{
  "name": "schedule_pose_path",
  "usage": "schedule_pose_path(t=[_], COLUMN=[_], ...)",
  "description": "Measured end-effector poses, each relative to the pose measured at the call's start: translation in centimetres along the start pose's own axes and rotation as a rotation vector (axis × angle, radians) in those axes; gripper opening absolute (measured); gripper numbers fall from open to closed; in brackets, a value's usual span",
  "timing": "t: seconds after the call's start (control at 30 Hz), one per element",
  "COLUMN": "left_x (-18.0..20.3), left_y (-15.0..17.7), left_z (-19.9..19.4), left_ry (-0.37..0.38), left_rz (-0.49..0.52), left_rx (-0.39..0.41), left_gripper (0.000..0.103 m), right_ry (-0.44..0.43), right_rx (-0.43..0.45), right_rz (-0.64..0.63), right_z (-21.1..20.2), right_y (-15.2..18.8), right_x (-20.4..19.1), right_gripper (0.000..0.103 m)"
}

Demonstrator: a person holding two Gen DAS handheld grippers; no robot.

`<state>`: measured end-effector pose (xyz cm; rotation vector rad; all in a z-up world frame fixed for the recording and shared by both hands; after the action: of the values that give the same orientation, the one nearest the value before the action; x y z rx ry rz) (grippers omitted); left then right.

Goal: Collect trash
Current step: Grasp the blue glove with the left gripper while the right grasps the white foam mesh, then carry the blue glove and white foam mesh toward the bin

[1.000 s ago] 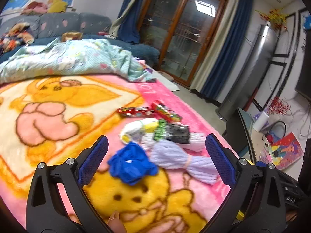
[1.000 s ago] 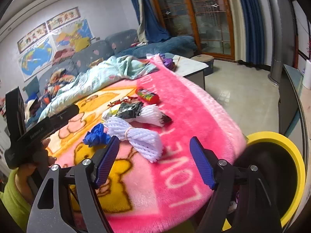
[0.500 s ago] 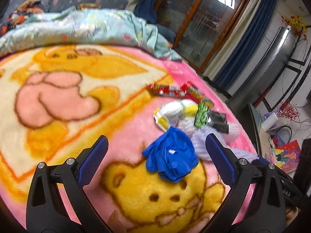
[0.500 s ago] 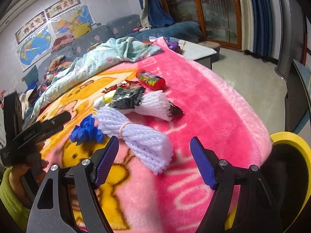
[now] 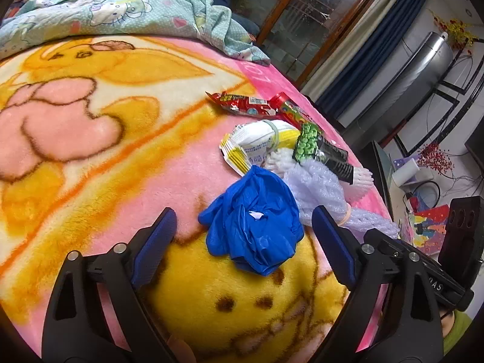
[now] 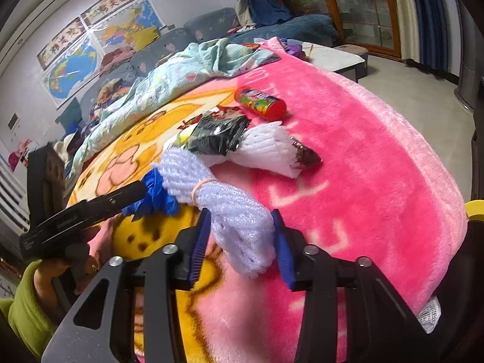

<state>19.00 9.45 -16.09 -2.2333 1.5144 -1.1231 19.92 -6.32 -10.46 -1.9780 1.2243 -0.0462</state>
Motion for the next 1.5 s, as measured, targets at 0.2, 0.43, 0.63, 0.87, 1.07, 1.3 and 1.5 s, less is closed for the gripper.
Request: schedule_pose_path(t=[0.2, 0.43, 0.63, 0.87, 1.07, 1.3, 1.5], left_x=[0.0, 0.7, 2.1, 3.6, 5.4, 7.5, 9.1], left_y=[0.3, 0.8, 1.3, 1.2, 1.2, 1.4, 1.7], left_z=[0.1, 0.3, -0.2, -1.2, -2.3, -3.6, -4.6], left_ry=[0.007, 0.040, 0.069, 0.089, 0.113, 0.138, 0.151], left_rz=[-0.002, 0.016, 0.064, 0.092, 0.127, 0.166, 0.203], left_rx=[-0.012, -0.037, -0.043, -0.019, 0.003, 0.024, 0.040], left_gripper=[0.058, 0.020, 0.016, 0.015, 0.015, 0.015, 0.015], right_ry=[-0.026, -0.026, -0.028, -0.024, -0.014, 0.002, 0.029], right_rx=[-0.027, -0.030, -0.027, -0.008, 0.028, 0.072, 0.122], right_rz=[-0.027, -0.032, -0.010, 0.005, 0.015, 0.026, 0.036], right_z=[-0.9, -2.7, -3.7, -6.0, -7.9, -9.7, -11.4], right_y=[0.9, 1.6, 1.9, 2.6, 2.5, 2.3, 1.7], right_x=[-1.0, -1.2, -1.0, -0.6, -0.4, 0.1, 0.6], right_gripper=[0.016, 0.015, 0.015, 0.014, 0.014, 0.014, 0.014])
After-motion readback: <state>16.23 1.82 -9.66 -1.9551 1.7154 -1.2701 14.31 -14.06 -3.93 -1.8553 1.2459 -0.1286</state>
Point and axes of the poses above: each gripper's, at about its wrist camera, not at the fingertips, and z roughly the way its jaws point, x to its right, y to its underside, the point moved 8 cm from there along z, roughly the way its jaws point, and after that the axes turned 3 degrees about -z, right-handed, at the moved point
